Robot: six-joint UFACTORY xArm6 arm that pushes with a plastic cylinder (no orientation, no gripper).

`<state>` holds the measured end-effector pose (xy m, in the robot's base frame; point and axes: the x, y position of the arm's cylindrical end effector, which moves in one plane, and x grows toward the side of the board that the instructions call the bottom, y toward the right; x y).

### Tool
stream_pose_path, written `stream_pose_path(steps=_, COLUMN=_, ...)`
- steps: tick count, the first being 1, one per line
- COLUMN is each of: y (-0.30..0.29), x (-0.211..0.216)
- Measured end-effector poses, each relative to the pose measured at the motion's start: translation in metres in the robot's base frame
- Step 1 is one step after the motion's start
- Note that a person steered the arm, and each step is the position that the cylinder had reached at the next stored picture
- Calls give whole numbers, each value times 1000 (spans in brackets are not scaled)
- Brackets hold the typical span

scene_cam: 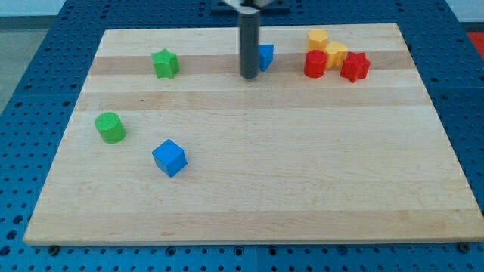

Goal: Slide the red circle and blue triangle towards the yellow blocks

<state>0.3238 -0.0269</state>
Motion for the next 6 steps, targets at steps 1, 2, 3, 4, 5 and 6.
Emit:
stream_pose_path(steps=1, y=-3, x=-8)
stream_pose_path(steps=2, y=63, x=-19)
stream_pose_path(steps=3, y=91, x=-19)
stream_pose_path(steps=4, y=47, x=-19)
stream_pose_path(steps=5, y=16, x=-19)
stream_pose_path(steps=6, y=1, x=4)
